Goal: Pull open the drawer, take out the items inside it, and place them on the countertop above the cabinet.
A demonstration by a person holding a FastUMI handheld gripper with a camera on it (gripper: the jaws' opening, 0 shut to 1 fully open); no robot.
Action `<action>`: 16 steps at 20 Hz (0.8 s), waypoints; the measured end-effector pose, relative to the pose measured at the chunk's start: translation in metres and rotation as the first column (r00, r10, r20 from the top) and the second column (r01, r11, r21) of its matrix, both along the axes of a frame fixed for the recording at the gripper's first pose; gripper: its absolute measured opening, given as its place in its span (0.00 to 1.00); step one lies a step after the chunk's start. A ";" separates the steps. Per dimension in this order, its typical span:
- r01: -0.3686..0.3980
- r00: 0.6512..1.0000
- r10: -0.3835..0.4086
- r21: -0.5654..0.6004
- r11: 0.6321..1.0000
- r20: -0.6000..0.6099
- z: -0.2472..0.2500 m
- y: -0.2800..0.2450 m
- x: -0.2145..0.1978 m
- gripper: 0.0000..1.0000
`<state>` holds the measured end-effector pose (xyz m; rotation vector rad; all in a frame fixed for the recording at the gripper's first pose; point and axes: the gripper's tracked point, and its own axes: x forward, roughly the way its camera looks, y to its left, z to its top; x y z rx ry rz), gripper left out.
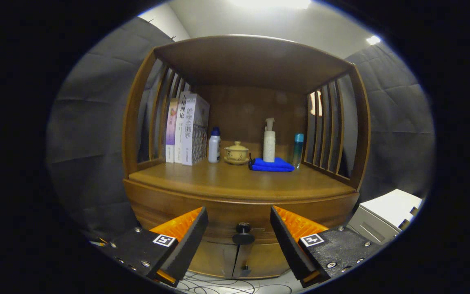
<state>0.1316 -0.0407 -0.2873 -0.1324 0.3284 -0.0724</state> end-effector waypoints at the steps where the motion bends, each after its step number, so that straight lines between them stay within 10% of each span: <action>1: -0.003 1.000 0.003 -0.003 1.000 -0.008 -0.011 -0.001 0.004 0.95; 12: -0.013 0.996 0.012 -0.013 1.000 -0.084 -0.075 -0.012 0.018 0.89; 16: -0.005 0.995 0.006 0.010 1.000 -0.097 -0.084 -0.019 0.022 0.63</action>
